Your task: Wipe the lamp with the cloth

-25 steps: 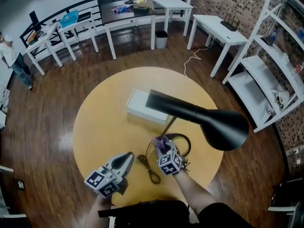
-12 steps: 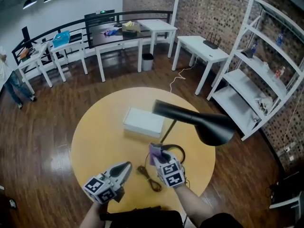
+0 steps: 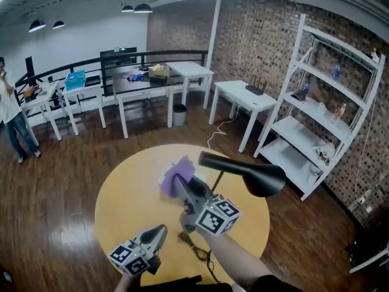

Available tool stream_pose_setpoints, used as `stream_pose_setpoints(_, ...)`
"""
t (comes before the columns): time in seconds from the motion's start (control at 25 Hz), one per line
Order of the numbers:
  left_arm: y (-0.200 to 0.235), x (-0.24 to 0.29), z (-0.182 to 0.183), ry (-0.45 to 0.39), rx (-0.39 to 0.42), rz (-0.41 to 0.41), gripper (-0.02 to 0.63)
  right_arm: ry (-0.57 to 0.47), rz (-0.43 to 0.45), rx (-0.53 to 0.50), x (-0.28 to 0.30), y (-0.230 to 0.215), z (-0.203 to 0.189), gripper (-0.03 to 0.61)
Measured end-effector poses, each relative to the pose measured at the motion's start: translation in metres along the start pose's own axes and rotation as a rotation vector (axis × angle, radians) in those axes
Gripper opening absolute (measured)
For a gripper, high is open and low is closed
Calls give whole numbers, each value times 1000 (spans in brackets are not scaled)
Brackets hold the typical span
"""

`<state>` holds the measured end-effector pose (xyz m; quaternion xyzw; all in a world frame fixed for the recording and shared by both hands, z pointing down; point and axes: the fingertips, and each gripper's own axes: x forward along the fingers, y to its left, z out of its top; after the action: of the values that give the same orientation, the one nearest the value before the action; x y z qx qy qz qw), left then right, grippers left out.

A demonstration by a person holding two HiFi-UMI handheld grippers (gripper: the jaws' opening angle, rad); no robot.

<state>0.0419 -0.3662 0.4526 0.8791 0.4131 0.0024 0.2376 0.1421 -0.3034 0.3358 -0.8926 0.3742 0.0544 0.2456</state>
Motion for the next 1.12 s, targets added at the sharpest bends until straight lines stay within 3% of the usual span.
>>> stream_pose_setpoints(0.2,6,-14,16,-31,30,12,7,-197,-52,239,5,-32,32,100)
stream_pose_setpoints(0.36,9,-22,16,-31,28,25,6,-274,-40,371,8,-41,34,98)
stream_pose_setpoints(0.56,5,-20,17,-26,32,6,8,-321,-37,434,22,-42,38,100)
stream_pose_setpoints(0.84,5,-17,17,-16,33,1,6,-397,-105,576,22,-72,37,98)
stream_pose_setpoints(1.0,9,-21,15,-17,28,19,8,-346,-91,566,18,-74,22,100)
stream_pose_setpoints(1.12,13,-23,14,-21,18,32,7,-296,-53,493,10,-64,17,98)
